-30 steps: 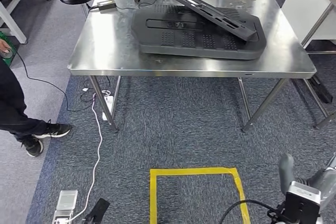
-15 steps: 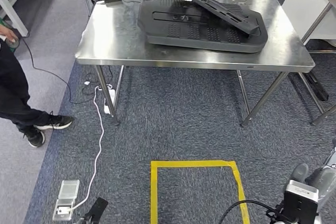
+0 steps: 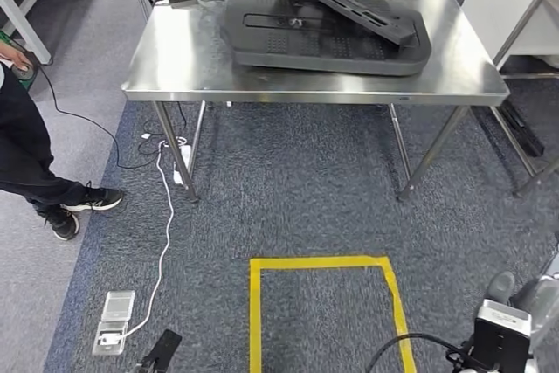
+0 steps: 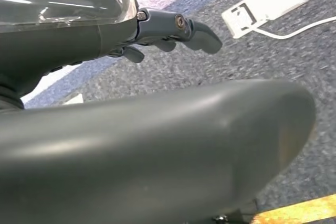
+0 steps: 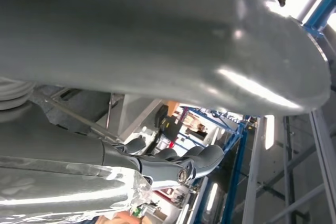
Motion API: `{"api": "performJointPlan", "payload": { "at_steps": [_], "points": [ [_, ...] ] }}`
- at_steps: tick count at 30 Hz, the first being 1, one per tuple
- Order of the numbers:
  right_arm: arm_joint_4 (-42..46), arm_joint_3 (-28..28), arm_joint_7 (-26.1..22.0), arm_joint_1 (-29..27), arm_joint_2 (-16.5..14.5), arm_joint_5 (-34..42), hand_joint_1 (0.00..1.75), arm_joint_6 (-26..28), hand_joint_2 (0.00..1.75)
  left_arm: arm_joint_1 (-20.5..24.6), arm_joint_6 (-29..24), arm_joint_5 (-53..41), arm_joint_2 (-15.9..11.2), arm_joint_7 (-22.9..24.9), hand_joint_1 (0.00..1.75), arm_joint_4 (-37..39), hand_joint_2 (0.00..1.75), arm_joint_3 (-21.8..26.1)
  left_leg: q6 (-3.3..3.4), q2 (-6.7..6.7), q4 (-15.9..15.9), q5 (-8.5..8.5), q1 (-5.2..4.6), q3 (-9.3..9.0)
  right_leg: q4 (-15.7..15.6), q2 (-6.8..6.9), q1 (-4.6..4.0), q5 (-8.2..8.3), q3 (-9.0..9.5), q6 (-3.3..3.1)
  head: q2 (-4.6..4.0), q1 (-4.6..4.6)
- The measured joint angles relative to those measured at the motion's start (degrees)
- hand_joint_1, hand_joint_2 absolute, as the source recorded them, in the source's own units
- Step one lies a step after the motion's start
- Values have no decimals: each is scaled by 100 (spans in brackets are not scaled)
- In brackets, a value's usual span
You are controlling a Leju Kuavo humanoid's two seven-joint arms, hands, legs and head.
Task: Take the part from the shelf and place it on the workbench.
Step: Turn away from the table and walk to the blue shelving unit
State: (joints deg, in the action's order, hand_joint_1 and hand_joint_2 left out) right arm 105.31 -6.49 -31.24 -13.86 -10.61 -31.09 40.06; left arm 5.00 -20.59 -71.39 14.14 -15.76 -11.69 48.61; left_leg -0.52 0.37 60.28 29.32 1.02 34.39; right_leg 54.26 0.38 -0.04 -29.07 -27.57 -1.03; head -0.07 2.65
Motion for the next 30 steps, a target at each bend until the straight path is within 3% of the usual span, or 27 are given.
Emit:
{"api": "performJointPlan", "payload": {
  "at_steps": [2, 3, 4, 5, 6, 8, 10, 13, 14, 16, 18, 19, 20, 21, 23, 25, 26, 28, 30],
  "points": [
    [-2, 7, 2, 2, 1, 5, 0, 1, 0, -1, -1, 3, -1, 0, 0, 0, 0, 0, -19, -2, 702, 519, 0, 234, 17, 16, -9, 86, -135, -54, 0, -11],
    [-5, 7, 3, 2, 1, 7, 0, 1, 0, -3, -2, 4, -2, 0, 0, 0, 0, 0, -26, -2, 1069, 702, 0, 332, 37, 21, -20, 123, -207, -61, 0, -14],
    [-9, 7, 4, 2, 1, 9, 0, 1, 0, -5, -4, 5, -4, 0, 0, 0, 0, 0, -28, -2, 1311, 780, 0, 365, 61, 24, -32, 156, -277, -64, 0, -13],
    [-15, 7, 5, 4, 1, 10, 0, 1, 0, -8, -5, 6, -6, 0, 0, 0, 0, 0, -22, -2, 1331, 734, -2, 296, 93, 26, -41, 182, -343, -62, 0, -13],
    [-19, 7, 6, 6, 1, 12, 0, 1, 0, -8, -8, 7, -8, 0, 0, 0, 0, 0, -9, -2, 1116, 595, -5, 119, 133, 25, -47, 199, -406, -56, 0, -13],
    [-24, 7, 8, 14, 1, 15, 0, 0, 0, -2, -13, 7, -14, 0, 0, 0, 0, 0, 38, -2, 293, 310, -22, -411, 235, 24, -59, 217, -515, -38, 0, -13],
    [-25, 8, 9, 25, 1, 16, 0, 0, 0, 4, -17, 7, -19, -1, 0, 0, 0, 0, 86, -2, -251, 222, -44, -708, 314, 24, -70, 248, -599, 11, 0, -9],
    [-28, 9, 11, 31, 5, 19, 0, 1, 0, -6, -20, 9, -21, -1, 0, 0, 0, 3, 166, 8, -326, 169, -58, -667, 350, 18, -57, 301, -655, 115, 0, -10],
    [-30, 8, 13, 33, 10, 21, 0, 1, 0, -2, -20, 10, -21, 0, 0, 0, 0, 4, 205, 15, -334, 124, -49, -635, 411, 9, -48, 225, -687, 154, 0, -6],
    [-35, 7, 18, 42, 26, 32, 0, 1, 0, 12, -22, 9, -21, -1, 0, 0, 0, 7, 270, 31, -349, 25, -27, -547, 823, -8, -15, -170, -834, 229, 0, 4],
    [-49, 7, 28, 48, 42, 58, 0, 0, 0, 15, -24, 9, -24, -1, 0, 0, 0, 9, 295, 37, -339, -56, -30, -437, 1540, -9, 29, -637, -1031, 294, 0, 12],
    [-59, 7, 36, 49, 48, 76, 0, 0, 0, 14, -26, 9, -26, -1, 0, 0, 0, 12, 292, 40, -332, -93, -32, -385, 1801, -9, 49, -743, -1066, 318, 0, 13],
    [-68, 6, 44, 50, 55, 96, 0, 1, 0, 14, -28, 9, -28, 0, 0, 0, 0, 15, 286, 41, -324, -127, -33, -336, 1879, -8, 65, -734, -1010, 334, 0, 12],
    [-75, 6, 50, 53, 61, 115, 0, 1, 0, 14, -29, 9, -29, 0, 0, 0, 0, 21, 276, 41, -317, -156, -32, -295, 1729, -8, 77, -621, -849, 341, 0, 13],
    [-79, 9, 54, 68, 72, 150, 0, 1, 0, 16, -31, 9, -28, -1, 0, 0, 0, 33, 244, 37, -306, -202, -34, -241, 949, -14, 83, -310, -307, 319, 0, 13],
    [-79, 13, 54, 83, 82, 174, 0, 0, 0, 21, -31, 9, -28, -2, 0, 0, 0, 42, 186, 36, -300, -262, -46, -201, 245, -27, 63, -161, 98, 265, 0, 7],
    [-79, 14, 54, 86, 87, 181, 0, 1, 0, 25, -32, 9, -28, -3, 0, 0, 0, 45, 151, 36, -301, -298, -45, -176, 91, -35, 46, -148, 164, 238, 0, 4],
    [-79, 14, 55, 86, 95, 198, 0, 0, 0, 25, -33, 8, -29, -5, 0, 0, 0, 49, 80, 36, -297, -342, -28, -128, 32, -32, 33, -106, 128, 165, 0, 4],
    [-79, 19, 56, 93, 98, 211, 0, -4, 0, 19, -32, 6, -29, -12, 0, 0, 0, 52, 33, 25, -117, -152, -16, -29, 7, -8, 42, -27, 54, 60, 0, -2]
  ]
}}
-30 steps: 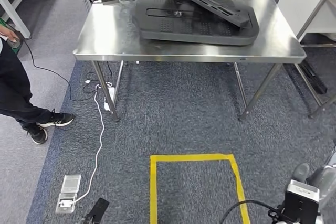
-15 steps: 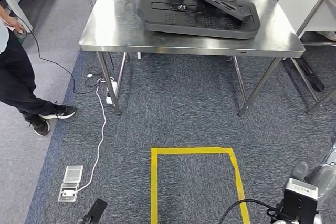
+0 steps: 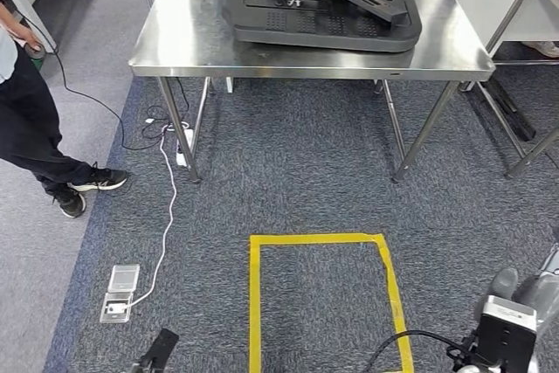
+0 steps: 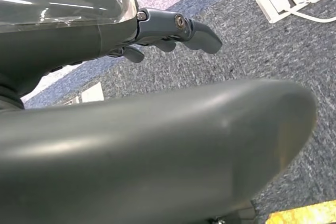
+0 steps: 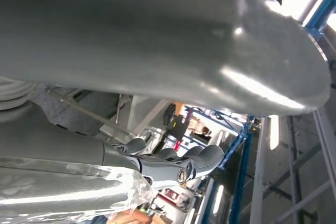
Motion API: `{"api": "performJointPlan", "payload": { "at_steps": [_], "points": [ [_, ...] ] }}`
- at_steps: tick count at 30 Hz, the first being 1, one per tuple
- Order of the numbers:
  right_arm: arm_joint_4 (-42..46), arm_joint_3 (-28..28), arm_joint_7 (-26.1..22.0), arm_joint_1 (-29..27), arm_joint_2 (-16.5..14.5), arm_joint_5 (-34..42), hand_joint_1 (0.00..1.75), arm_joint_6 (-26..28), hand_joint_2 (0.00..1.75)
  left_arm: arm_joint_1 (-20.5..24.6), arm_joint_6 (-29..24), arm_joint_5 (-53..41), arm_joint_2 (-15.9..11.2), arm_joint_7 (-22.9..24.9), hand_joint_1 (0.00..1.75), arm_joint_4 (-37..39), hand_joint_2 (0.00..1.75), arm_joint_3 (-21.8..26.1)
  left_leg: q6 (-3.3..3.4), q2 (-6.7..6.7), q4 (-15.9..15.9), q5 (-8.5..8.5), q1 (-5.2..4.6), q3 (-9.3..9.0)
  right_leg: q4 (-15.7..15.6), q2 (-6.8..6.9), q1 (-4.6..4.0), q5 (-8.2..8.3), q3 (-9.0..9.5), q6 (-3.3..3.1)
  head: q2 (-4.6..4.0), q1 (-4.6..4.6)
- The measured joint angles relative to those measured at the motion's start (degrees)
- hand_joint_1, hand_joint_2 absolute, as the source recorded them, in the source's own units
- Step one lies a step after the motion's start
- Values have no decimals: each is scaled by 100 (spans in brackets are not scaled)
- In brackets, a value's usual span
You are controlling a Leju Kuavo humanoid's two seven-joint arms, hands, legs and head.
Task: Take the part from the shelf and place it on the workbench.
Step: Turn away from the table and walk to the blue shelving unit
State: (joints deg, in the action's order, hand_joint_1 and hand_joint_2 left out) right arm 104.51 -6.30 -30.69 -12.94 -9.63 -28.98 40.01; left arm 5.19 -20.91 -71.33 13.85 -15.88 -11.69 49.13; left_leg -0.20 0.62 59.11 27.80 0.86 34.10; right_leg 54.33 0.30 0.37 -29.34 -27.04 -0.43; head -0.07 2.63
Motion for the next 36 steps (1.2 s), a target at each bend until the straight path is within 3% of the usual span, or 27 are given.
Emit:
{"api": "performJointPlan", "payload": {
  "at_steps": [3, 4, 5, 6, 8, 10, 13, 15, 16, 18, 20, 21, 22, 24, 26, 28, 30, 32, 34, 35, 36],
  "points": [
    [-9, 12, 0, -2, 3, 13, 0, -22, 0, -2, 9, -11, 0, -30, 0, 0, 0, 3, -29, -15, 994, 674, 2, 345, 4, 29, -15, 101, -152, -89, 0, -10],
    [-15, 13, 0, -3, 4, 15, 0, -28, 0, -4, 12, -15, -1, -37, 0, 0, 0, 4, -35, -15, 1299, 791, 2, 423, 12, 32, -25, 128, -195, -93, 0, -9],
    [-22, 14, 0, -4, 5, 16, 0, -30, 0, -6, 14, -16, -1, -40, 0, 0, 0, 5, -37, -16, 1440, 797, 2, 423, 26, 33, -32, 150, -235, -92, 0, -9],
    [-28, 14, 0, -4, 6, 18, 0, -30, 0, -6, 14, -16, -2, -41, 0, 0, 0, 6, -32, -16, 1348, 692, 2, 314, 48, 33, -36, 165, -271, -88, 0, -9],
    [-32, 15, 0, -3, 8, 20, 0, -30, 0, -1, 14, -16, -2, -44, 0, 0, 0, 7, -4, -17, 647, 373, 2, -127, 119, 30, -38, 170, -335, -71, 0, -10],
    [-32, 17, 1, -2, 8, 19, 0, -30, 0, 5, 14, -16, -2, -48, 0, 0, 0, 7, 29, -20, 17, 219, -9, -466, 204, 28, -55, 170, -408, -32, 0, -7],
    [-32, 21, 2, -4, 17, 19, 0, -30, 0, 1, 14, -16, -2, -51, 0, 0, 0, 9, 81, -23, -159, 219, -12, -488, 260, 26, -69, 207, -499, 65, 0, -5],
    [-31, 22, 2, -3, 34, 24, 0, -33, 0, 3, 14, -16, -2, -53, 0, 0, 0, 12, 158, -22, -188, 181, 13, -450, 398, 17, -61, 89, -580, 135, 0, 3],
    [-31, 22, 2, -5, 46, 33, 0, -43, 0, 4, 14, -15, -1, -54, 0, 0, 0, 13, 196, -19, -201, 155, 25, -433, 614, 10, -49, -67, -670, 171, 0, 10],
    [-32, 24, 2, -14, 63, 62, 0, -79, 0, 3, 14, -14, -1, -55, 0, 0, 0, 14, 232, -13, -196, 130, 18, -400, 1335, 3, -17, -463, -950, 236, 0, 22],
    [-37, 25, 2, -30, 78, 92, 0, -118, 0, 0, 14, -13, -2, -51, 0, 0, 0, 16, 241, -1, -190, 117, 6, -385, 1859, 3, 2, -623, -1126, 266, 0, 21],
    [-39, 25, 2, -33, 86, 104, 0, -137, 0, -1, 14, -13, -2, -51, 0, 0, 0, 17, 242, 8, -188, 113, 1, -386, 1816, 5, 6, -540, -1073, 265, 0, 22],
    [-40, 26, 2, -33, 93, 114, 0, -152, 0, -1, 14, -12, -1, -50, 0, 0, 0, 18, 242, 19, -188, 112, -4, -395, 1547, 15, 6, -362, -917, 250, 0, 22],
    [-40, 29, 4, -26, 100, 128, 0, -179, 0, 1, 15, -9, 3, -52, 0, 0, 0, 18, 231, 48, -189, 111, -23, -407, 741, 123, -26, 10, -512, 181, 0, 22],
    [-40, 34, 8, -18, 102, 136, 0, -193, 0, -1, 17, -7, 5, -53, 0, 0, 0, 18, 194, 92, -184, 100, -44, -382, 302, 212, -74, 148, -342, 99, 0, 19],
    [-38, 36, 11, -19, 103, 139, 0, -201, 0, -2, 20, -5, 12, -54, 0, 0, 0, 18, 141, 161, -183, 84, -53, -349, 241, 164, -89, 144, -371, 45, 0, 16],
    [-36, 39, 11, -22, 104, 138, 0, -206, 0, 7, 20, -5, 18, -55, 0, 0, 0, 18, 89, 156, -98, 185, -50, -306, 173, 98, -60, 175, -382, -14, 0, 12],
    [-38, 44, 11, -22, 104, 139, 0, -217, 0, 10, 18, -5, 17, -55, 0, 0, 0, 18, 54, 64, 375, 516, -38, -116, 134, 39, -35, 217, -401, -72, 0, 6],
    [-48, 44, 11, -27, 104, 140, 0, -228, 0, -1, 18, -4, 16, -54, 0, 0, 0, 18, 33, 14, 1134, 874, -32, 197, 149, -37, -38, 236, -445, -93, 0, 4],
    [-56, 43, 11, -33, 104, 143, 0, -232, 0, -7, 19, -4, 16, -53, 0, 0, 0, 18, 25, 7, 1379, 937, -30, 295, 164, -82, -40, 243, -465, -96, 0, 4],
    [-64, 42, 11, -36, 104, 145, 0, -233, 0, -11, 19, -3, 16, -52, 0, 0, 0, 18, 20, 2, 1423, 891, -25, 302, 182, -129, -40, 247, -481, -94, 0, 4]
  ]
}}
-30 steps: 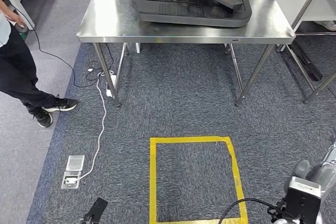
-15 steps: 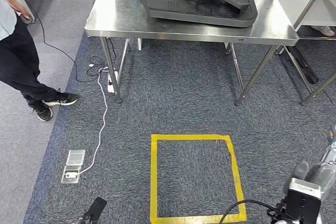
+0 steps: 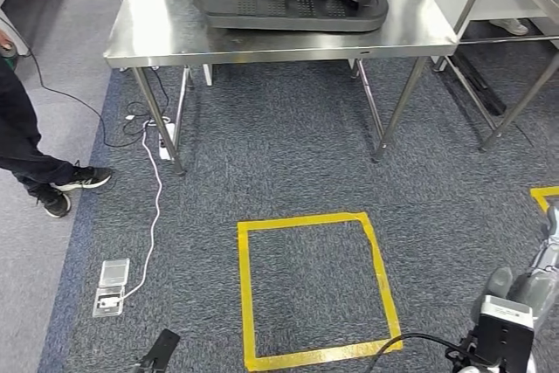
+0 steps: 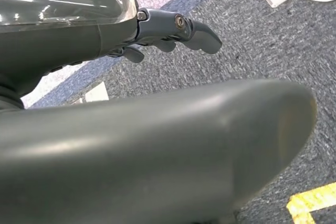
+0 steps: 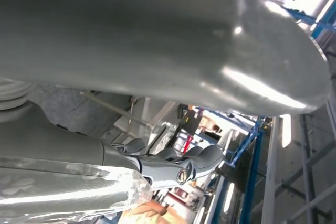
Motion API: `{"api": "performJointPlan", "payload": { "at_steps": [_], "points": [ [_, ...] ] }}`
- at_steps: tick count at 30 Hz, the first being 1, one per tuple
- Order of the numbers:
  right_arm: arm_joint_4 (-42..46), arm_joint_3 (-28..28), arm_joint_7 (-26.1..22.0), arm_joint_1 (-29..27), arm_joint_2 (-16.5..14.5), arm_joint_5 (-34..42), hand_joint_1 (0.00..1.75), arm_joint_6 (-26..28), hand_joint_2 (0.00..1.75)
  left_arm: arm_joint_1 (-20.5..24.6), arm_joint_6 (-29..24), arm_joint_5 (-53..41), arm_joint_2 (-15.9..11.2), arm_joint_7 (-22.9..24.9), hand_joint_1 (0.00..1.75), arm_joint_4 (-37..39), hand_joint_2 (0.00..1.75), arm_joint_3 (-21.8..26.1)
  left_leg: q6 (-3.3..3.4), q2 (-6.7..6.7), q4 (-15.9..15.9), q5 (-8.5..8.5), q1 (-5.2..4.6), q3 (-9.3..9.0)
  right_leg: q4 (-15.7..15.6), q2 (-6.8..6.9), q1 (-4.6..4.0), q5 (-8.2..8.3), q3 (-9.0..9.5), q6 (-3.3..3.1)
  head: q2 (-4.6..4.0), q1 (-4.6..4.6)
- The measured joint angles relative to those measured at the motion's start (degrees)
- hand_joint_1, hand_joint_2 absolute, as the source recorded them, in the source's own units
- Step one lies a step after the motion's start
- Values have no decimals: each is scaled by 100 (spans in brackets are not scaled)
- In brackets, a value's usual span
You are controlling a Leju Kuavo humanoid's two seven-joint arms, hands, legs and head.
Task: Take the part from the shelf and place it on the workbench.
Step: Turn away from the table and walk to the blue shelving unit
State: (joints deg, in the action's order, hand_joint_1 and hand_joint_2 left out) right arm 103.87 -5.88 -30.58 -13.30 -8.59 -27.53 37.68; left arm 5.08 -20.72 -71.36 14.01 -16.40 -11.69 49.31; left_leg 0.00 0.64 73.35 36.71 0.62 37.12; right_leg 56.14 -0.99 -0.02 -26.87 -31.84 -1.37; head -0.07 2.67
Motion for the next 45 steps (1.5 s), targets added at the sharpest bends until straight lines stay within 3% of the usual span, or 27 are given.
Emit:
{"api": "performJointPlan", "payload": {
  "at_steps": [2, 3, 4, 6, 8, 10, 13, 15, 16, 18, 20, 21, 23, 24, 26, 28, 29, 30, 31, 32, 34, 36, 38, 39, 41, 43, 45],
  "points": [
    [-13, -2, 1, -4, 0, 6, 0, -3, 0, -2, 0, 0, -2, 4, 0, 0, 0, 0, 0, -61, -532, -362, 25, -268, 55, -112, 5, -6, -24, 18, 0, 0],
    [-16, -2, 1, -3, 0, 7, 0, -4, 0, -3, 0, 1, -3, 5, 0, 0, 0, 0, 0, -164, -885, -525, 43, -435, 95, -166, -1, -15, -46, 39, 0, 1],
    [-17, -2, 1, -1, 0, 8, 0, -8, 0, -4, 0, 2, -4, 7, 0, 0, 0, 0, 2, -264, -1185, -624, 62, -565, 148, -225, -5, -21, -88, 65, 0, 4],
    [-16, -2, 2, -7, 0, 11, 0, -17, 0, -9, 2, 4, -4, 11, 0, 0, 0, 0, 11, -385, -1393, -631, 70, -627, 221, -322, -4, -5, -192, 135, 0, 6],
    [-15, -2, 2, -37, 1, 12, 0, -24, 0, -10, 4, 6, -4, 15, 0, 0, 0, 3, 61, -304, -1406, -647, 63, -605, 244, -381, 17, 16, -254, 200, 0, 4],
    [-14, -1, 2, -51, 3, 11, 0, -26, 0, -2, 3, 7, -3, 15, 0, 0, 0, 7, 132, -198, -1427, -683, 76, -601, 438, -244, 19, -128, -340, 263, 0, 22],
    [-16, 2, 2, -47, 3, 17, 0, -33, 0, -11, 2, 7, -4, 12, 0, 0, 0, 8, 180, -15, -1431, -695, 74, -591, 1436, 2, 46, -649, -753, 351, 0, 40],
    [-18, 1, 2, -75, 2, 27, 0, -36, 0, -20, 2, 8, -8, 10, 0, 0, 0, 10, 181, 109, -1430, -693, 68, -588, 1822, 35, 68, -738, -893, 380, 0, 39],
    [-18, 1, 2, -85, 2, 31, 0, -37, 0, -18, 2, 9, -8, 9, 0, 0, 0, 11, 180, 166, -1430, -692, 66, -590, 1692, 53, 71, -631, -810, 378, 0, 39],
    [-14, 0, 2, -92, 2, 43, 0, -37, 0, -8, 2, 9, -5, 5, 0, 0, 0, 11, 169, 268, -1432, -685, 59, -600, 923, 191, 50, -282, -401, 328, 0, 40],
    [-7, 1, 2, -91, 1, 61, 0, -40, 0, -2, 2, 9, -3, 3, 0, 0, 0, 11, 136, 357, -1433, -673, 38, -598, 288, 377, -14, -99, -98, 251, 0, 37],
    [-3, 0, 2, -95, -1, 70, 0, -43, 0, -5, 2, 9, -2, 3, 0, 0, 0, 11, 112, 401, -1437, -672, 34, -596, 181, 413, -44, -98, -62, 221, 0, 34],
    [4, -5, 1, -116, -2, 86, 0, -50, 0, -9, 2, 8, 4, 3, 0, 0, 0, 11, 46, 476, -1451, -664, 40, -602, 149, 328, -58, -76, -80, 163, 0, 32],
    [8, -9, -3, -128, -7, 92, 0, -54, 0, -7, 2, 8, 7, 3, 0, 0, 0, 11, 14, 433, -1431, -627, 48, -602, 120, 277, -48, -51, -78, 127, 0, 31],
    [15, -13, -10, -135, -20, 95, 0, -64, 0, -7, -1, 7, 10, 3, 0, 0, 0, 10, -20, 225, -1114, -377, 55, -480, 58, 188, -15, -1, -67, 57, 0, 23],
    [14, -16, -14, -137, -40, 95, 0, -81, 0, -35, -2, 7, 7, 4, 0, 0, 0, 10, -17, 43, -409, -12, 54, -179, 55, 83, -13, 11, -75, 32, 0, 17],
    [10, -17, -15, -146, -48, 95, 0, -91, 0, -54, -2, 8, 6, 4, 0, 0, 0, 11, -19, 15, -93, 93, 52, -38, 59, 21, -13, 11, -76, 30, 0, 15],
    [7, -19, -16, -155, -56, 95, 0, -98, 0, -66, -2, 8, 4, 5, 0, 0, 0, 11, -23, 3, 62, 92, 53, 36, 67, -48, -12, 11, -76, 29, 0, 16],
    [4, -21, -16, -164, -60, 95, 0, -103, 0, -71, -2, 9, 3, 5, 0, 0, 0, 11, -29, -6, -4, -24, 58, 14, 81, -121, -7, 8, -76, 34, 0, 16],
    [2, -22, -17, -169, -63, 95, 0, -107, 0, -70, -2, 8, 1, 5, 0, 0, 0, 11, -36, -39, -265, -224, 69, -97, 105, -195, 1, -1, -77, 46, 0, 16],
    [1, -28, -19, -168, -69, 95, 0, -114, 0, -68, -3, 7, -3, 5, 0, 0, 0, 11, -55, -254, -951, -575, 115, -388, 202, -336, 8, -39, -117, 99, 0, 17],
    [3, -32, -28, -169, -74, 94, 0, -128, 0, -71, -4, 5, -4, 9, 0, 0, 0, 10, -45, -431, -1262, -641, 135, -506, 290, -463, 14, -56, -204, 166, 0, 19],
    [4, -36, -37, -188, -77, 95, 0, -139, 0, -69, -7, 4, -4, 14, 0, 0, 0, 12, 11, -376, -1278, -622, 120, -496, 309, -574, 37, -36, -268, 223, 0, 20],
    [5, -42, -38, -199, -78, 95, 0, -142, 0, -62, -9, 5, -5, 14, 0, 0, 0, 14, 44, -320, -1287, -633, 120, -497, 328, -545, 40, -47, -286, 248, 0, 22],
    [6, -51, -40, -189, -79, 96, 0, -145, 0, -47, -10, 4, -7, 13, 0, 0, 0, 16, 106, -198, -1305, -649, 133, -504, 615, -301, 38, -224, -418, 299, 0, 43],
    [3, -50, -42, -172, -80, 95, 0, -152, 0, -52, -11, 3, -11, 12, 0, 0, 0, 16, 137, -66, -1307, -643, 116, -508, 1315, -27, 51, -565, -742, 350, 0, 59],
    [-6, -49, -42, -179, -81, 96, 0, -155, 0, -60, -11, 2, -18, 13, 0, 0, 0, 18, 148, 72, -1305, -630, 98, -510, 1868, 48, 69, -730, -1010, 371, 0, 57]
  ]
}}
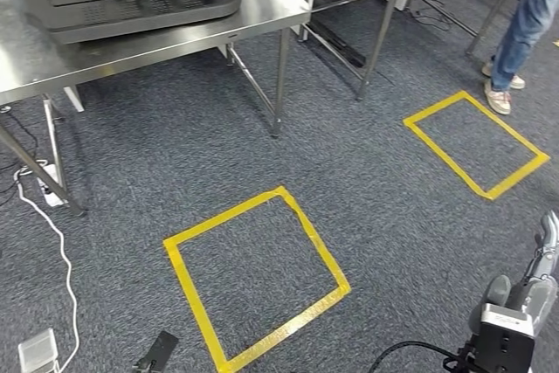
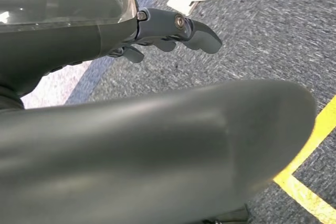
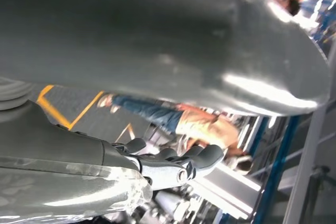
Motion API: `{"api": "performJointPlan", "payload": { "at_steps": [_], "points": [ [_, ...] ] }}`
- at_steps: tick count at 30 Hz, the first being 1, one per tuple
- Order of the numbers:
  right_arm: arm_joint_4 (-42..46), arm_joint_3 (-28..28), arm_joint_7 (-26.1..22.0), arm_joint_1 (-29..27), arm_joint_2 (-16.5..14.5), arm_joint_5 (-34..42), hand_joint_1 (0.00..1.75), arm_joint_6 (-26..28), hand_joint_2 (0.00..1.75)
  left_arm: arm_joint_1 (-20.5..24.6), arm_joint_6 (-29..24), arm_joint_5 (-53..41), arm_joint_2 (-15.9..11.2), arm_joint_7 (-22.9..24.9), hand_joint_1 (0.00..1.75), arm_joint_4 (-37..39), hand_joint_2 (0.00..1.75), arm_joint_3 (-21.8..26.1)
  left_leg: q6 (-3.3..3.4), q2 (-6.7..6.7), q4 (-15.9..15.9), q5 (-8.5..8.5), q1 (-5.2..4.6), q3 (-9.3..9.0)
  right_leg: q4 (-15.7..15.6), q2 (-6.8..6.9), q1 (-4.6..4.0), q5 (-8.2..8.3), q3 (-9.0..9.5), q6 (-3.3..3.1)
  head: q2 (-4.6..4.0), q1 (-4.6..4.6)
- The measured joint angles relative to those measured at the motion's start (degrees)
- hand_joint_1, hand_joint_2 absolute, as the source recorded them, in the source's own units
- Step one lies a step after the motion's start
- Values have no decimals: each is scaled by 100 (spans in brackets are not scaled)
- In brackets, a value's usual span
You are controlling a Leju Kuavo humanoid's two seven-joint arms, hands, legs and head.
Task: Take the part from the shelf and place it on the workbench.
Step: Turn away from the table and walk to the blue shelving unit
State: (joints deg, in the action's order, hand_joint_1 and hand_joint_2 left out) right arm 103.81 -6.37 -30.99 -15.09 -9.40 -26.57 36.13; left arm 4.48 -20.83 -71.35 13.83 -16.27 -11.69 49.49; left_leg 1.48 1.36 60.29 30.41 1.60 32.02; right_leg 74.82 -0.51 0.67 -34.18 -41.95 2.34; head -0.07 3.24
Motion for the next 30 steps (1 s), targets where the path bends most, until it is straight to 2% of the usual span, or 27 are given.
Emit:
{"api": "performJointPlan", "payload": {
  "at_steps": [1, 2, 3, 5, 6, 7, 9, 11, 13, 14, 15, 16, 17, 18, 19, 20, 22, 24, 25, 26, 28, 29, 30],
  "points": [
    [-4, -1, 0, -3, 0, 1, 0, 0, 0, 3, 0, -1, -2, 0, 0, 0, 0, 1, 0, 61, 0, 9, -7, -7, -16, 16, 1, 71, 7, -5, 0, 0],
    [-7, -2, 0, -4, 0, 1, 0, 0, 0, 8, 0, -3, -3, -1, 0, 0, 0, 2, -5, 117, 0, 21, -13, -20, -256, 42, -5, 236, 125, -25, 0, -1],
    [-7, -3, 0, -3, 0, 1, 0, 0, 0, 13, 1, -4, -2, -1, 0, 0, 0, 2, -14, 166, -1, 36, -17, -38, -646, 111, -22, 439, 319, -58, 0, -1],
    [-6, -2, -2, 10, -1, 0, 0, -2, 0, 18, 1, -6, -2, -1, 0, 0, 0, 2, -47, 257, -8, 67, -34, -64, -1323, 318, -101, 670, 652, -139, 0, -2],
    [-4, -1, -5, 14, -1, -1, 0, -3, 0, 16, 2, -6, -1, -1, 0, 0, 0, 2, -67, 300, -13, 77, -41, -71, -1482, 387, -139, 690, 720, -171, 0, -5],
    [-4, -2, -8, 11, -1, -1, 0, -4, 0, 15, 2, -8, 2, -1, 0, 0, 0, 1, -90, 348, -25, 82, -45, -78, -1522, 395, -170, 665, 727, -194, 0, -7],
    [1, -10, -10, -9, -4, 3, 0, -3, 0, 22, 4, -13, 11, -2, 0, 0, 0, 1, -145, 409, -55, 105, -37, -115, -1588, 289, -168, 691, 732, -251, 0, -11],
    [5, -19, -7, -5, -17, 12, 0, -2, 0, 32, 4, -15, 15, -6, 0, 0, 0, -1, -180, 239, 124, 257, -30, -58, -1680, 179, -137, 735, 776, -324, 0, -16],
    [-10, -24, 5, 9, -32, 18, 0, -10, 0, 20, 4, -15, 13, -10, 0, 0, 0, -2, -185, -4, 740, 576, -36, 234, -1716, 65, -120, 749, 799, -369, 0, -28],
    [-26, -27, 12, 9, -36, 20, 0, -15, 0, 8, 4, -15, 11, -9, 0, 0, 0, -2, -188, -54, 1113, 715, -42, 427, -1716, -3, -121, 746, 800, -379, 0, -32],
    [-44, -31, 16, 3, -39, 20, 0, -19, 0, -2, 4, -15, 10, -9, 0, 0, 0, -2, -194, -75, 1375, 770, -45, 574, -1714, -78, -122, 743, 804, -383, 0, -34],
    [-59, -34, 19, -2, -40, 22, 0, -20, 0, -9, 4, -15, 7, -9, 0, 0, 0, -1, -198, -87, 1447, 712, -46, 636, -1711, -160, -120, 741, 811, -382, 0, -33],
    [-74, -38, 21, -3, -41, 24, 0, -23, 0, -10, 4, -15, 4, -9, 0, 0, 0, -1, -202, -99, 1303, 548, -42, 597, -1705, -243, -116, 737, 822, -376, 0, -33],
    [-87, -40, 23, -4, -42, 26, 0, -27, 0, -7, 4, -15, 0, -9, 0, 0, 0, -1, -206, -138, 979, 316, -32, 472, -1693, -323, -108, 727, 834, -364, 0, -33],
    [-101, -43, 25, -3, -42, 29, 0, -32, 0, -5, 4, -14, -3, -10, 0, 0, 0, -2, -210, -246, 622, 113, -13, 329, -1666, -400, -107, 710, 836, -341, 0, -33],
    [-113, -45, 27, 1, -42, 31, 0, -39, 0, -3, 4, -14, -5, -10, 0, 0, 0, -2, -207, -356, 313, -12, 8, 207, -1622, -470, -105, 692, 817, -315, 0, -31],
    [-126, -50, 28, -6, -43, 34, 0, -49, 0, 2, 4, -14, -6, -12, 0, 0, 0, -3, -184, -506, 43, -57, 17, 107, -1559, -586, -95, 678, 753, -256, 0, -33],
    [-130, -64, 28, -35, -44, 39, 0, -53, 0, 15, 6, -14, -6, -16, 0, 0, 0, -3, -126, -426, 15, -52, 8, 93, -1549, -653, -74, 681, 711, -209, 0, -39],
    [-132, -78, 28, -45, -46, 46, 0, -53, 0, 21, 7, -15, -6, -19, 0, 0, 0, -2, -92, -376, 6, -56, 12, 81, -1502, -580, -76, 646, 691, -183, 0, -31],
    [-133, -92, 28, -43, -48, 54, 0, -54, 0, 24, 7, -15, -6, -22, 0, 0, 0, -1, -60, -317, -6, -58, 19, 66, -1367, -449, -77, 565, 632, -152, 0, -20],
    [-139, -108, 28, -28, -54, 70, 0, -54, 0, 14, 8, -14, -7, -27, 0, 0, 0, -1, -13, -190, -17, -43, 14, 37, -768, -132, -64, 271, 351, -88, 0, 2],
    [-147, -109, 28, -26, -55, 74, 0, -55, 0, 4, 9, -14, -9, -29, 0, 0, 0, -1, -1, -117, -17, -29, 6, 27, -387, -55, -45, 122, 156, -63, 0, 3],
    [-155, -112, 28, -30, -56, 81, 0, -55, 0, -2, 9, -13, -12, -30, 0, 0, 0, 1, 2, -46, -17, -15, 0, 17, -92, -19, -27, 39, -3, -48, 0, 3]
  ]
}}
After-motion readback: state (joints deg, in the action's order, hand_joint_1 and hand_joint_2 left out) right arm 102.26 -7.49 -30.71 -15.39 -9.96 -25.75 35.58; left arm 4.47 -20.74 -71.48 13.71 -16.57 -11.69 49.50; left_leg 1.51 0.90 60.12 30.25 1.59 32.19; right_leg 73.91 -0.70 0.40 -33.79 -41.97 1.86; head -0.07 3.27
